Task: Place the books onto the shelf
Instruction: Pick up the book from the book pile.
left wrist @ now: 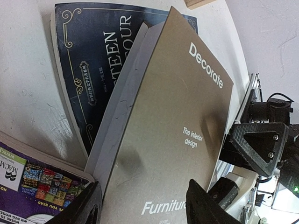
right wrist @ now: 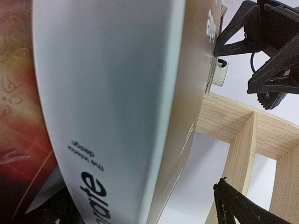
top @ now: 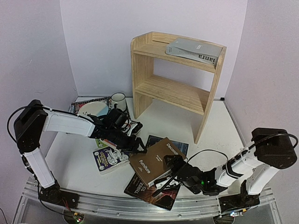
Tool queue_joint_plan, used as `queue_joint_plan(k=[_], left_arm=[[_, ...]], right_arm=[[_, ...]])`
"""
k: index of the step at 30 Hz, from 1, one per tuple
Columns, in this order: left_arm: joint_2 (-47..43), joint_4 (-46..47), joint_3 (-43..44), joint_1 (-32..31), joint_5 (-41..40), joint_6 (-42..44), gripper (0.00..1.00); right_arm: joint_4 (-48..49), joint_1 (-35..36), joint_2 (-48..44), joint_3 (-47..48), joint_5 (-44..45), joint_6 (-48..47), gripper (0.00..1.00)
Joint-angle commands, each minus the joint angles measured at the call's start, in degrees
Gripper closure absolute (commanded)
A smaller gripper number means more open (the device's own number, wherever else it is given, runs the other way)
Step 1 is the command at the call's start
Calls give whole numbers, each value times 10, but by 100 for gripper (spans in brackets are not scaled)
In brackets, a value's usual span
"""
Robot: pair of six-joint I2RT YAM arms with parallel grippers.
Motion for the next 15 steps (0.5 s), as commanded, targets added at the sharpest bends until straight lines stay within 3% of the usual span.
queue_joint_plan(k=[1, 7, 15], left_arm=[[5, 22, 4, 2, 11, 5, 38], [-14, 21, 7, 6, -6, 0, 39], [-160, 15, -9, 12, -131, -1, 31]], right_arm=[[64, -8, 32, 17, -3, -29, 4], [82, -9, 35, 22, -3, -32, 20], [113, -9, 14, 7, 6, -54, 48]])
